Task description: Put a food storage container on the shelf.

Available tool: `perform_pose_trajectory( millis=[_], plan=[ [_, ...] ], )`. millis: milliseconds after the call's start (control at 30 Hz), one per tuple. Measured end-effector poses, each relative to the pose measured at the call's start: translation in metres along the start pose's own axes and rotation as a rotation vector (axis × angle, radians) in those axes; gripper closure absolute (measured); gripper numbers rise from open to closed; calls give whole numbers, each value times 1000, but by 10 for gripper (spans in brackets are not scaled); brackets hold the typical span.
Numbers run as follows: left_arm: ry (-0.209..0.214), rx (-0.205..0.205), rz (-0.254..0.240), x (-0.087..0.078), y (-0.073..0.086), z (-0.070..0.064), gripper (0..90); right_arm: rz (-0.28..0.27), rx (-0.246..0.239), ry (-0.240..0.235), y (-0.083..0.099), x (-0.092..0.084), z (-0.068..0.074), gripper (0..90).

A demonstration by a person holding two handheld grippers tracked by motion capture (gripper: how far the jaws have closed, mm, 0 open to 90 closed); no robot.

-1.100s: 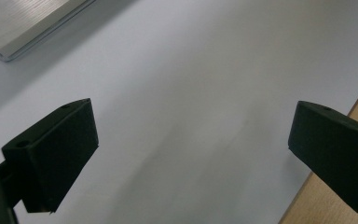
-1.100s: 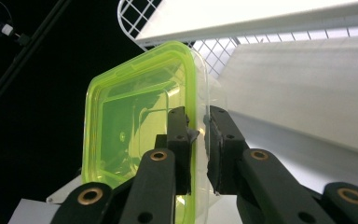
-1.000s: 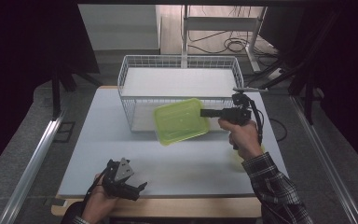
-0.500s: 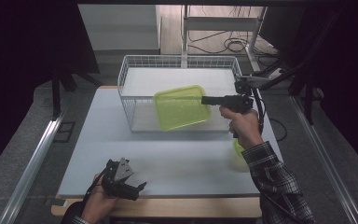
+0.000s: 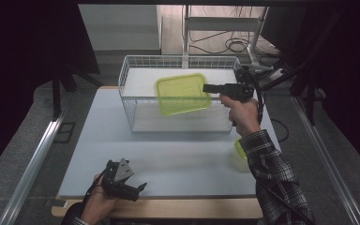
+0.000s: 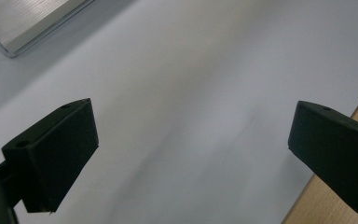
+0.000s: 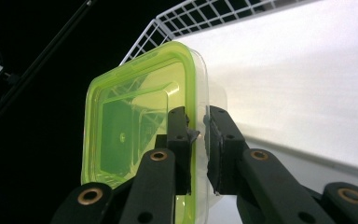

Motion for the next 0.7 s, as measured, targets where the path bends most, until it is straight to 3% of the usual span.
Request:
perform_pose_trajectory(
  millis=[700],
  plan=[
    [4, -29, -15, -2, 1, 4, 12, -87, 36, 94, -30, 23, -9, 797]
  ],
)
Point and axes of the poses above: each handheld gripper's, and its own axes: x roughly forward along the jaws, y roughly out of its underside, z roughly to its left, the point moved 2 cm from there along x, roughly forward along the jaws, and after that the axes turned 1 degree about -z, right-handed, at the moved point
